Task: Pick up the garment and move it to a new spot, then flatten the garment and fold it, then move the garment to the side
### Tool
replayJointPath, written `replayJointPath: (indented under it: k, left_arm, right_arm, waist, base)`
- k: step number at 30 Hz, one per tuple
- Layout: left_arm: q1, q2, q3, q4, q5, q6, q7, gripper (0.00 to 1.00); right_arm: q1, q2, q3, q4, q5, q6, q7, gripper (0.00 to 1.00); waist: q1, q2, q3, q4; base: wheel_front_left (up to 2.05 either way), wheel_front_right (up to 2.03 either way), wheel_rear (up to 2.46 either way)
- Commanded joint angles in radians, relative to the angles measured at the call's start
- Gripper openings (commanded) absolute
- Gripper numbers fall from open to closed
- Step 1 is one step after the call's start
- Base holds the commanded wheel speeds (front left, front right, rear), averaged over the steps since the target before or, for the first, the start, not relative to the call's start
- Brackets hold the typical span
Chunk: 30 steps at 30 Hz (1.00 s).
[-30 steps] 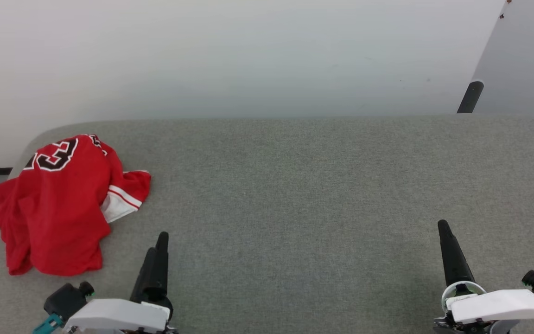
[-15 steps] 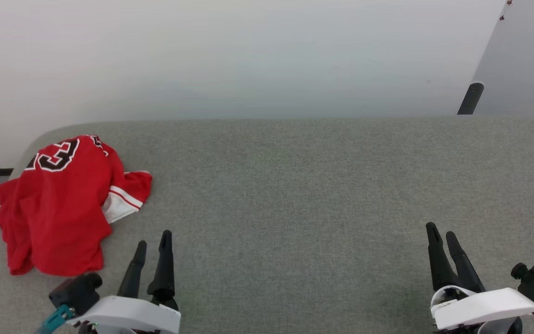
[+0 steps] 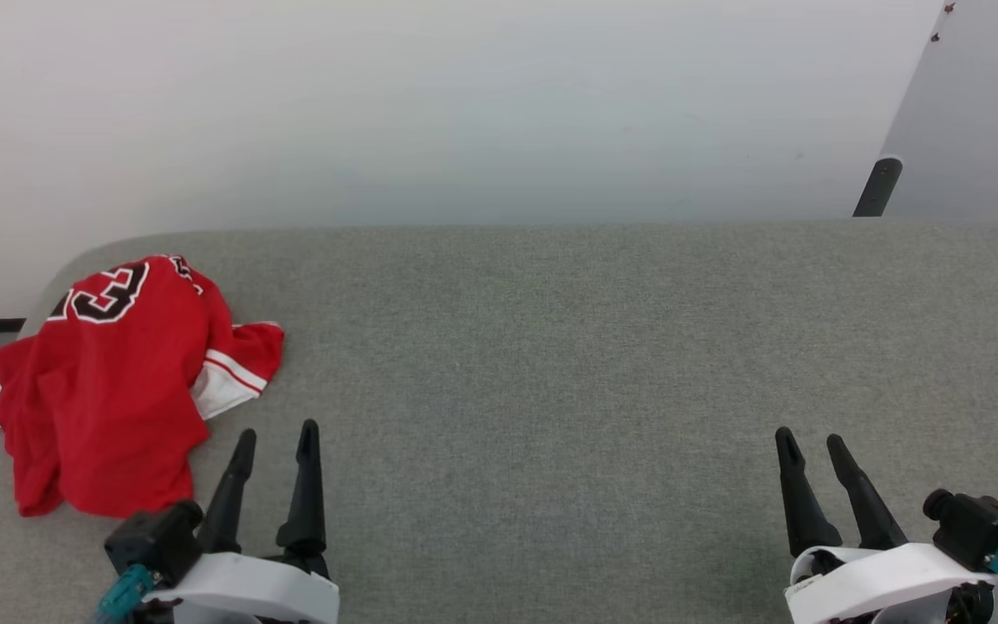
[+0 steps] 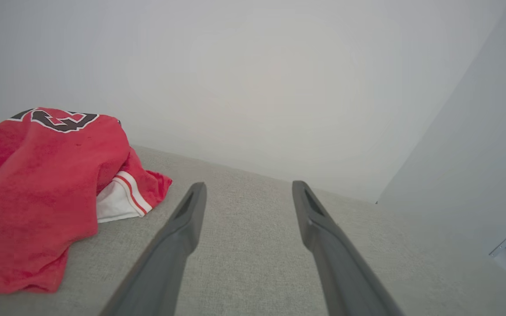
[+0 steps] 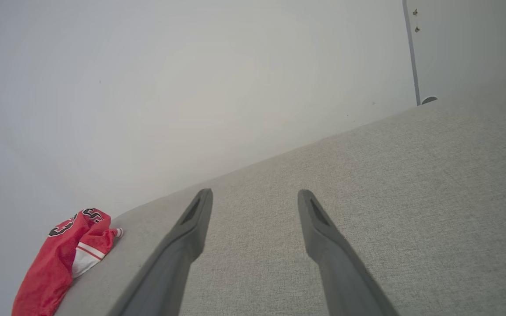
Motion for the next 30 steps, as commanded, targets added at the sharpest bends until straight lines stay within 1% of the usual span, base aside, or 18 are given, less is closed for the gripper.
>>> replayJointPath:
  k: [1, 7, 15, 27, 30]
  left_arm:
    - [0.003, 0.000, 0.004, -0.009, 0.022, -0.004, -0.005, 1.00]
    - [0.006, -0.005, 0.033, -0.022, 0.115, -0.008, -0.018, 1.00]
    - [0.016, -0.010, 0.060, -0.020, 0.206, -0.011, -0.033, 1.00]
    - [0.033, -0.015, 0.062, -0.028, 0.296, -0.020, -0.054, 1.00]
    - [0.031, -0.016, 0.067, -0.024, 0.287, -0.022, -0.052, 1.00]
  right_arm:
    - [-0.016, -0.003, 0.004, -0.002, -0.024, 0.001, -0.007, 1.00]
    - [-0.017, 0.001, 0.006, 0.001, -0.078, 0.001, -0.019, 1.00]
    - [-0.015, -0.004, 0.008, -0.003, -0.145, 0.001, -0.035, 1.00]
    - [0.000, -0.012, 0.010, -0.014, -0.219, 0.001, -0.056, 1.00]
    - [0.005, -0.013, 0.003, -0.018, -0.221, 0.001, -0.055, 1.00]
  waist:
    - [0.0000, 0.0000, 0.000, 0.000]
    - [0.0000, 0.0000, -0.002, -0.002]
    - [0.0000, 0.0000, -0.005, -0.007]
    - [0.0000, 0.0000, -0.014, -0.013]
    - [0.0000, 0.0000, -0.017, -0.014]
  base:
    - [0.00, 0.00, 0.00]
    - [0.00, 0.00, 0.00]
    - [0.00, 0.00, 0.00]
    - [0.00, 0.00, 0.00]
    - [0.00, 0.00, 0.00]
